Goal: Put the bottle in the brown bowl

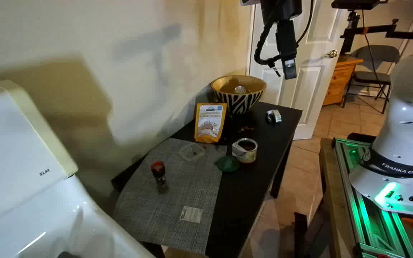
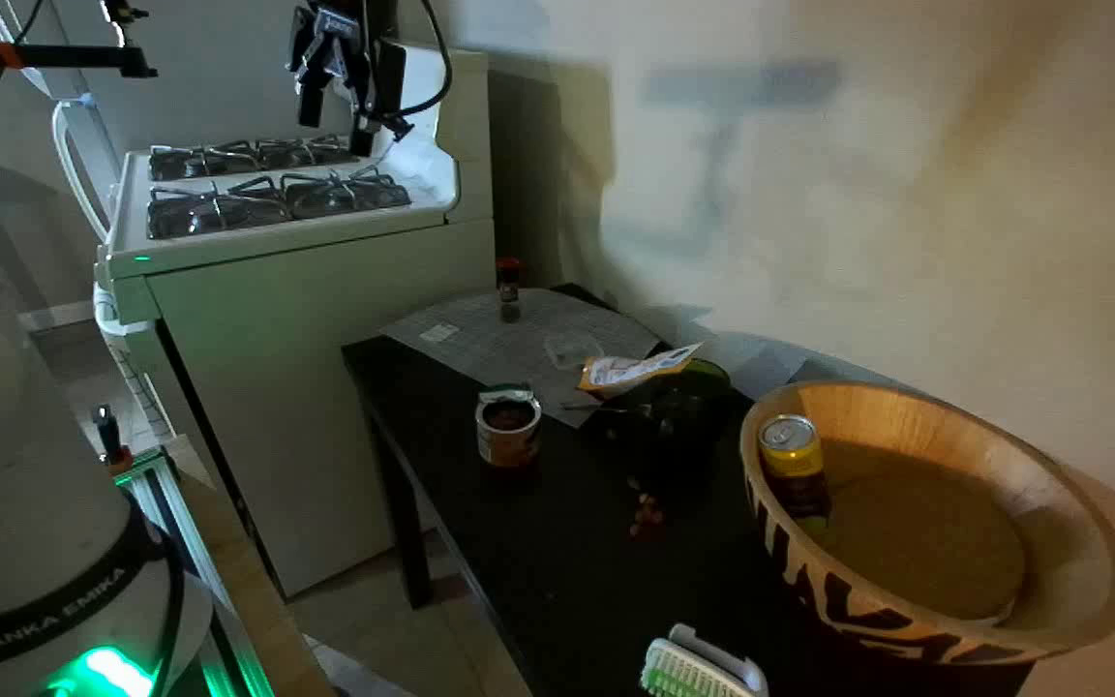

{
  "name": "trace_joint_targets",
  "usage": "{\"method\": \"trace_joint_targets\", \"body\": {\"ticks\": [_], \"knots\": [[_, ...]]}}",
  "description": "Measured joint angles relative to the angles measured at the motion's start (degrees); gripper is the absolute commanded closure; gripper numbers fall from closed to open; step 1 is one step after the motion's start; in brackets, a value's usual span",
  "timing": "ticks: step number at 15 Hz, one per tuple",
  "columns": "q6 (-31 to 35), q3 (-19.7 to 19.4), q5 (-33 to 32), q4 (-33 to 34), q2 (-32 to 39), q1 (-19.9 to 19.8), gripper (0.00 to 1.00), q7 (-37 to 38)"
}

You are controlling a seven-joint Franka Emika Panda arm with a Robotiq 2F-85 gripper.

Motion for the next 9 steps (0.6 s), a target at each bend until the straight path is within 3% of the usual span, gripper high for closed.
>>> {"method": "trace_joint_targets", "body": {"ticks": [7, 9], "knots": [[0.84, 0.04, 0.03, -0.04, 0.01, -0.10, 0.00, -0.02], [7.57, 0.45, 0.03, -0.77, 0.44, -0.14, 0.00, -0.05]]}}
